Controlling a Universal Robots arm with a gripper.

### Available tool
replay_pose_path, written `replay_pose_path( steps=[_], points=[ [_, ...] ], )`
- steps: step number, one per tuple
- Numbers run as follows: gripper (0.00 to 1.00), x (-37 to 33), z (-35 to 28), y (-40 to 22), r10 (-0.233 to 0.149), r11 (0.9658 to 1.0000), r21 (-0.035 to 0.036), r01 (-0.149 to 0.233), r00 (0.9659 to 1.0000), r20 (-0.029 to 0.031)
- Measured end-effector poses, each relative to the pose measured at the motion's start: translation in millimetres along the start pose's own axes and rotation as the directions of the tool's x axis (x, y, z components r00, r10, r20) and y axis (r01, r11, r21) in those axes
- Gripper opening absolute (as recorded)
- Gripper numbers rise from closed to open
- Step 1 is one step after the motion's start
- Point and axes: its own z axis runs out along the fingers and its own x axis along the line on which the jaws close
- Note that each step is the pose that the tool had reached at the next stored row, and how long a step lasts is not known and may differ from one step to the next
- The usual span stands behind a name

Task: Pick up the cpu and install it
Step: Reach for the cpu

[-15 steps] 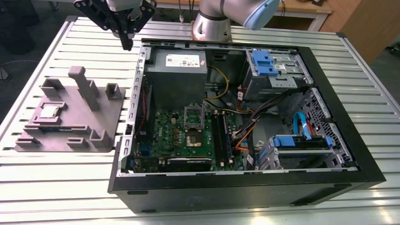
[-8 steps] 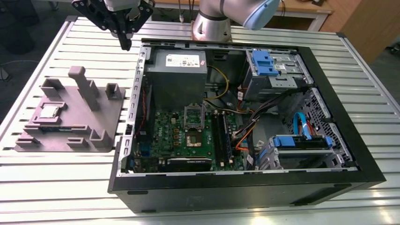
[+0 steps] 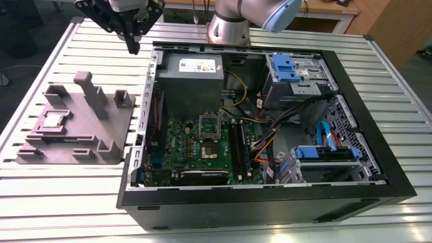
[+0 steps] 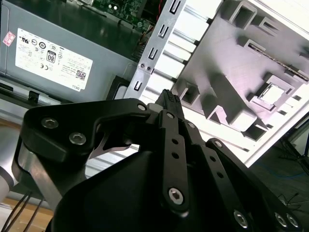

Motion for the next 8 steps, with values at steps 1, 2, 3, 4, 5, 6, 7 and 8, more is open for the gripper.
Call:
replay_pose_path(
  steps=[1, 2, 3, 4, 5, 6, 7, 8],
  points=[
    [0.11, 0.5, 0.0, 0.0, 0.000, 1.0000, 0.0000, 0.000, 1.0000, 0.0000],
    [0.11, 1.0, 0.0, -0.1, 0.000, 1.0000, 0.0001, 0.000, 1.0000, 0.0000],
    [0.11, 1.5, -0.1, -0.1, 0.000, 1.0000, 0.0000, 0.000, 1.0000, -0.0001],
    [0.11, 2.1, -0.1, -0.2, 0.000, 1.0000, 0.0000, 0.000, 1.0000, 0.0000],
    [0.11, 2.5, -0.1, -0.2, 0.000, 1.0000, 0.0000, 0.000, 1.0000, 0.0000],
    [0.11, 3.0, -0.1, -0.2, 0.000, 1.0000, 0.0000, 0.000, 1.0000, 0.0000],
    [0.11, 3.5, -0.1, -0.3, 0.000, 1.0000, 0.0000, 0.000, 1.0000, 0.0000],
    [0.11, 4.0, -0.1, -0.3, 0.000, 1.0000, 0.0000, 0.000, 1.0000, 0.0000]
  ],
)
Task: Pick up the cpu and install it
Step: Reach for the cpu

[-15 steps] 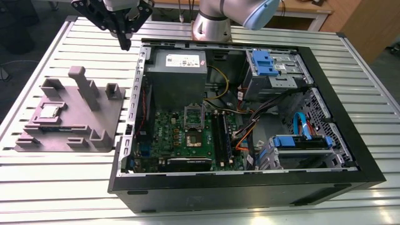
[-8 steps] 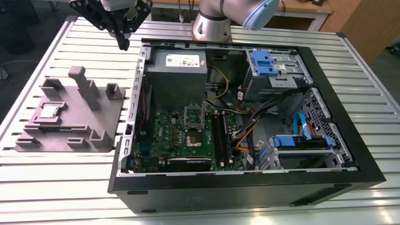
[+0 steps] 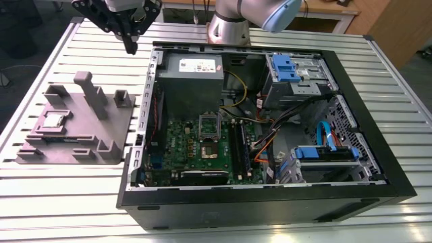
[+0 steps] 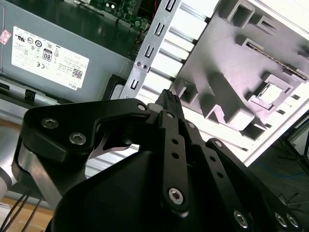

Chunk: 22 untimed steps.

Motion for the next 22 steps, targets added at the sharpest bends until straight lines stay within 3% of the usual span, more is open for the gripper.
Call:
replay_pose_path(
  steps=[22],
  points=[
    [0.11, 9.1, -0.3, -0.7, 0.000, 1.0000, 0.0000, 0.000, 1.0000, 0.0000]
  ],
)
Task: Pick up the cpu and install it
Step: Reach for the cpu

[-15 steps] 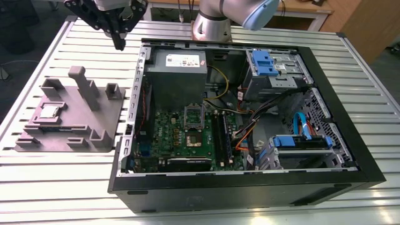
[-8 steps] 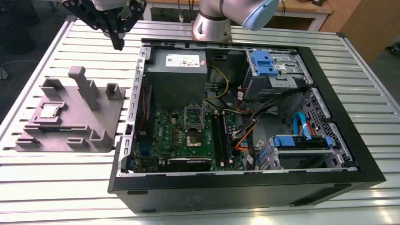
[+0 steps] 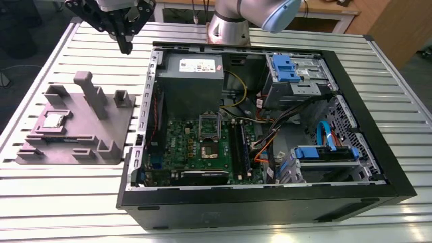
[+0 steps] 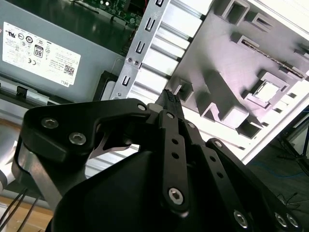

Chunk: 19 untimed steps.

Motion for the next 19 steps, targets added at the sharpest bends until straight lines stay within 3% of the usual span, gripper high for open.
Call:
replay_pose_path(
  steps=[19],
  points=[
    [0.11, 7.8, -0.1, -0.6, 0.000, 1.0000, 0.0000, 0.000, 1.0000, 0.0000]
  ],
)
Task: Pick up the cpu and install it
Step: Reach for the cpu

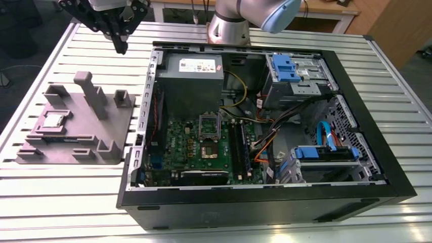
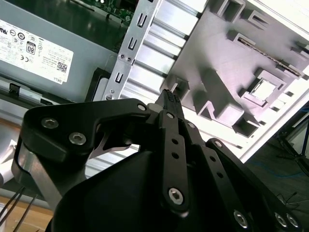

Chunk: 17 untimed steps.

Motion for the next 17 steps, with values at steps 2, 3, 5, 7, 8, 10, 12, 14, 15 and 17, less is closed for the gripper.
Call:
replay_pose_path(
  steps=[2, 3, 5, 7, 8, 10, 12, 14, 15, 17],
  points=[
    [0.11, 0.5, 0.0, 0.0, 0.000, 1.0000, 0.0000, 0.000, 1.0000, 0.0000],
    [0.11, 0.8, 0.0, 0.0, 0.000, 1.0000, 0.0000, 0.000, 1.0000, 0.0000],
    [0.11, 1.2, 0.0, -0.1, 0.000, 1.0000, 0.0000, 0.000, 1.0000, 0.0000],
    [0.11, 1.7, -0.1, -0.1, 0.000, 1.0000, 0.0001, 0.000, 1.0000, -0.0001],
    [0.11, 1.9, 0.0, -0.2, 0.000, 1.0000, 0.0000, 0.000, 1.0000, 0.0000],
    [0.11, 2.4, 0.0, -0.2, 0.000, 1.0000, 0.0000, 0.000, 1.0000, 0.0000],
    [0.11, 2.9, 0.0, -0.2, 0.000, 1.0000, 0.0000, 0.000, 1.0000, 0.0000],
    [0.11, 3.3, -0.1, -0.3, 0.000, 1.0000, 0.0000, 0.000, 1.0000, 0.0000],
    [0.11, 3.5, -0.1, -0.3, 0.000, 1.0000, 0.0000, 0.000, 1.0000, 0.0000],
    [0.11, 4.4, 0.0, -0.3, 0.000, 1.0000, 0.0000, 0.000, 1.0000, 0.0000]
  ],
)
